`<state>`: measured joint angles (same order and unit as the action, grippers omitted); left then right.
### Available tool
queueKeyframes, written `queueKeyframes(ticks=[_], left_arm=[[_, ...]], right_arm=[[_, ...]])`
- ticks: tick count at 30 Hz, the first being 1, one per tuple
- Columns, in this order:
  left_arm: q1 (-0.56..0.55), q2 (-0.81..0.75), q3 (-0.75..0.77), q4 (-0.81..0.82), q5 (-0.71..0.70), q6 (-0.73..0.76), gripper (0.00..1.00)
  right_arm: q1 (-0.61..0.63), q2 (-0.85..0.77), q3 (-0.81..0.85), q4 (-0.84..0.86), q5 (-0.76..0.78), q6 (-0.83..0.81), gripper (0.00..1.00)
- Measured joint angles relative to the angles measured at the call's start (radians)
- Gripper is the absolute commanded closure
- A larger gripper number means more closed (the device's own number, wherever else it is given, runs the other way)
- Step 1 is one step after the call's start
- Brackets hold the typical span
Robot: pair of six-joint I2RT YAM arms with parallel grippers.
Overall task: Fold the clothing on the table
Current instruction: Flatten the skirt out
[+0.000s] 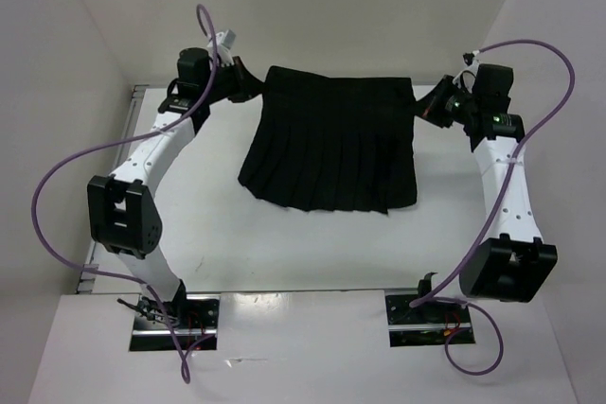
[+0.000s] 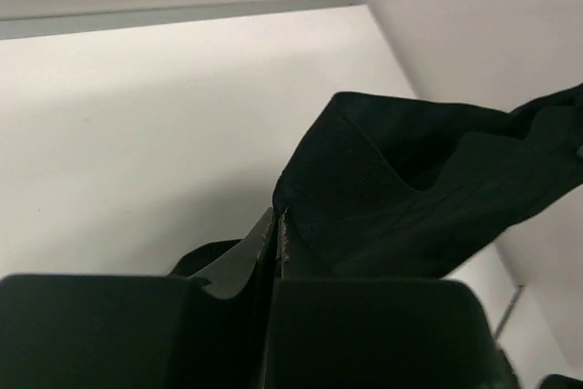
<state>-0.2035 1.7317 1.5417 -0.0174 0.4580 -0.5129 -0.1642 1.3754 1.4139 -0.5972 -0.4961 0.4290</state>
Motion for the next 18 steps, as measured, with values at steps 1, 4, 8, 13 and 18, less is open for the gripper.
queueKeyframes(ticks=[1, 4, 8, 13, 18], left_arm=[[0.017, 0.0, 0.008, 0.002, 0.021, -0.018, 1.0], [0.052, -0.026, 0.019, -0.002, 0.073, -0.057, 1.0], [0.068, -0.188, -0.08, -0.008, 0.119, -0.082, 1.0], [0.071, -0.512, -0.236, -0.057, 0.204, -0.108, 1.0], [0.065, -0.767, -0.301, -0.166, 0.254, -0.124, 1.0]], right_arm=[[0.003, 0.0, 0.015, 0.007, -0.026, -0.006, 1.0], [0.006, -0.017, 0.031, 0.02, -0.09, -0.023, 1.0], [0.016, -0.117, -0.02, 0.011, -0.139, -0.046, 1.0], [0.033, -0.392, -0.133, -0.043, -0.198, -0.06, 1.0], [0.112, -0.626, -0.145, -0.074, -0.233, -0.029, 1.0]])
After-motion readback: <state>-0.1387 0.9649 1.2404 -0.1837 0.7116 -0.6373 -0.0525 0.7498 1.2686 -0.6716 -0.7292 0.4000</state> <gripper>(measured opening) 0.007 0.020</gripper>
